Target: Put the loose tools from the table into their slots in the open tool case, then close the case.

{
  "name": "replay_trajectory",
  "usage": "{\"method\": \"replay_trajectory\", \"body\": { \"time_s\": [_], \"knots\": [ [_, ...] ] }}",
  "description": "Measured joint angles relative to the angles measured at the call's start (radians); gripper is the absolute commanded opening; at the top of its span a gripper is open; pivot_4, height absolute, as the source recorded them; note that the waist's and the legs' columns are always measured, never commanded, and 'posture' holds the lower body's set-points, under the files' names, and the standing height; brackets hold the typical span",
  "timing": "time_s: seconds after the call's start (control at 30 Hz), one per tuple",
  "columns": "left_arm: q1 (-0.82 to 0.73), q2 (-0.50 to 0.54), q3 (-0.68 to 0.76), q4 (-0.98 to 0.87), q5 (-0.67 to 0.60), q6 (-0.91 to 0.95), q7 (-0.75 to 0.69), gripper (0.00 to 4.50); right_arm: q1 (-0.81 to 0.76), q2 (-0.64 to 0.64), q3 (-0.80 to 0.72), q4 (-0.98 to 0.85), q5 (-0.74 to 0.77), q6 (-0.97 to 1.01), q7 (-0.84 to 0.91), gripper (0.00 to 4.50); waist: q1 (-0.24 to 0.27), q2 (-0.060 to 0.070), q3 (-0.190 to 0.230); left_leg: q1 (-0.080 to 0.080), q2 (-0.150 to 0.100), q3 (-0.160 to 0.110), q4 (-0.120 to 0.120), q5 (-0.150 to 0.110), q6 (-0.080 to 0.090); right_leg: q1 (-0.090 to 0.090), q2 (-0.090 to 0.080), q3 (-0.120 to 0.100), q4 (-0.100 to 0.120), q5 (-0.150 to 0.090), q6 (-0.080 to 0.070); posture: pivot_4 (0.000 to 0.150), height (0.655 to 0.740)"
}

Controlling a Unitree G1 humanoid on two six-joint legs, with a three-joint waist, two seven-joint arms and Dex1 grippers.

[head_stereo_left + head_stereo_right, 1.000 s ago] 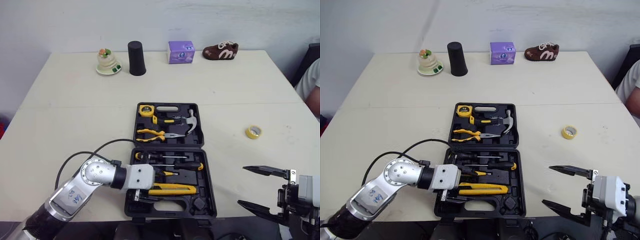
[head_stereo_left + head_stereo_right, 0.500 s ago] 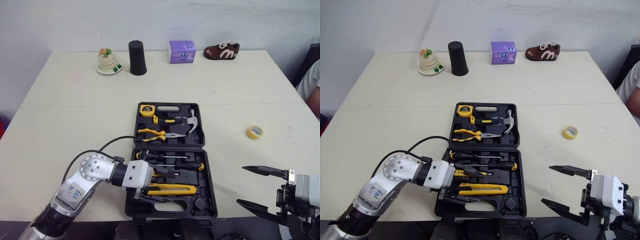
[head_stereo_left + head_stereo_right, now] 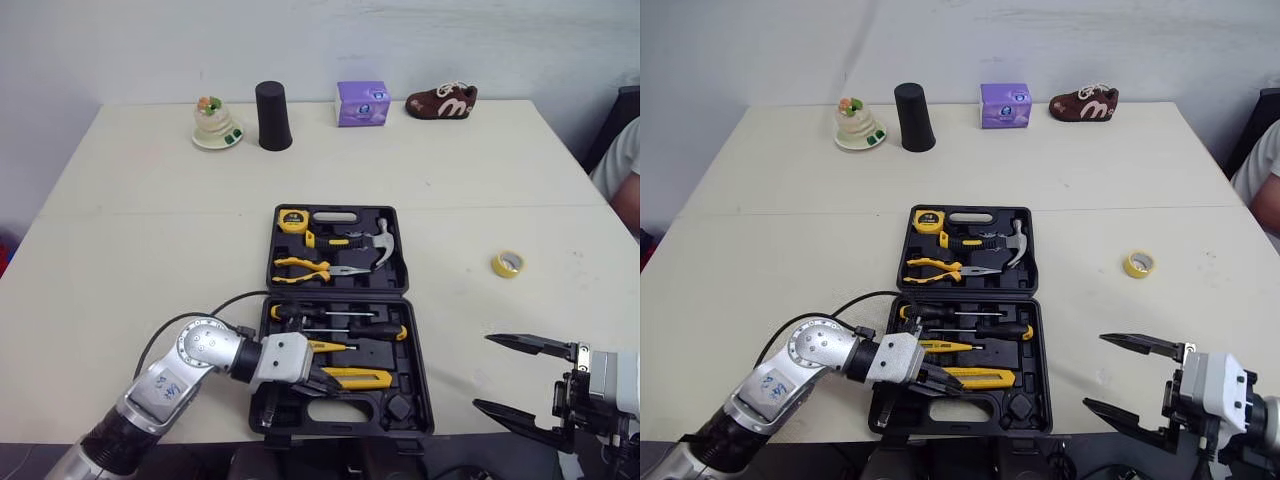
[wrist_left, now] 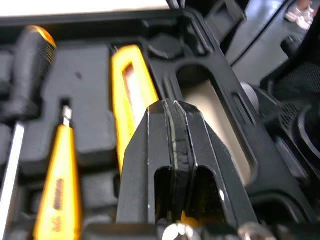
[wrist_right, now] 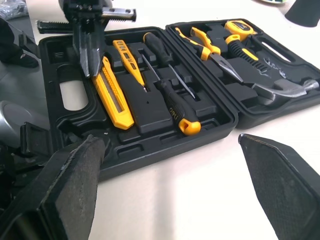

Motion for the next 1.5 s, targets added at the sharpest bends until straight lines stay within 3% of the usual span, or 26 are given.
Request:
{"method": "replay_trajectory", "body": {
  "time_s": [0.2,0.5,0.6,0.77,0.87,1.0,1.13,1.27,1.5],
  "knots": [
    [-0.006,0.005,-0.008,0.003,0.023,0.010,0.032,0.06,0.016,0.015,0.000,0.004,-0.010,-0.002,-0.002,4.50,0.000,0.001,-0.001,0.001,0.000,0.000,0.000,0.000,0.000,0.001,0.000,0.000,0.000,0.000,0.000,0.150,0.7400],
    [-0.060,0.049,-0.042,-0.024,0.010,0.246,0.044,0.06,-0.002,0.025,0.003,0.011,-0.022,-0.002,-0.007,4.50,-0.005,0.001,-0.019,0.004,-0.001,-0.005,-0.003,0.001,0.000,0.007,0.002,0.000,0.000,-0.002,-0.004,0.150,0.7400],
    [-0.041,0.048,-0.036,0.000,0.012,0.196,0.043,0.06,-0.004,0.027,0.003,0.018,-0.022,-0.002,-0.012,4.50,-0.008,0.000,-0.021,0.017,-0.004,-0.013,-0.008,-0.001,-0.001,0.018,0.002,0.000,-0.003,-0.008,-0.015,0.150,0.7400],
    [0.028,-0.059,0.012,0.067,0.011,0.017,0.091,0.06,-0.001,0.046,-0.016,0.076,-0.036,-0.012,-0.034,4.50,0.000,0.005,-0.018,0.016,-0.006,-0.016,-0.008,0.000,0.000,0.017,0.001,0.001,-0.002,-0.009,-0.017,0.150,0.7400],
    [0.032,-0.092,0.129,0.077,-0.051,0.005,0.139,0.89,-0.002,0.047,-0.077,0.147,-0.055,-0.026,-0.062,4.50,0.002,-0.004,-0.012,0.013,-0.006,-0.018,-0.006,0.002,0.001,0.012,0.002,0.001,-0.002,-0.008,-0.018,0.150,0.7400],
    [0.089,-0.037,0.409,0.024,-0.218,0.057,0.165,2.65,-0.063,0.044,-0.200,0.307,-0.079,-0.050,-0.145,4.50,-0.008,-0.002,-0.011,0.010,-0.007,-0.014,-0.007,-0.004,0.001,0.012,0.000,0.001,-0.002,-0.004,-0.010,0.150,0.7400],
    [0.173,0.036,0.635,0.155,-0.215,0.020,0.215,4.36,-0.123,0.021,-0.299,0.472,-0.125,-0.085,-0.246,4.50,-0.016,0.000,-0.010,0.009,-0.006,-0.015,-0.008,-0.005,-0.002,0.003,0.001,0.000,0.000,-0.006,-0.009,0.150,0.7400],
    [0.237,0.061,0.881,0.394,-0.175,-0.094,0.301,4.44,-0.137,0.011,-0.356,0.635,-0.239,-0.066,-0.441,4.50,-0.016,0.000,-0.011,0.000,-0.005,-0.015,-0.008,-0.003,-0.009,-0.006,0.002,-0.002,0.000,-0.010,-0.010,0.150,0.7400],
    [0.337,0.062,1.072,0.635,-0.144,-0.219,0.367,4.44,-0.124,0.009,-0.417,0.895,-0.309,-0.169,-0.612,4.50,-0.020,-0.001,-0.011,-0.001,-0.005,-0.013,-0.008,-0.012,-0.009,-0.005,0.001,-0.002,-0.002,-0.013,-0.008,0.150,0.7400]
  ]
}}
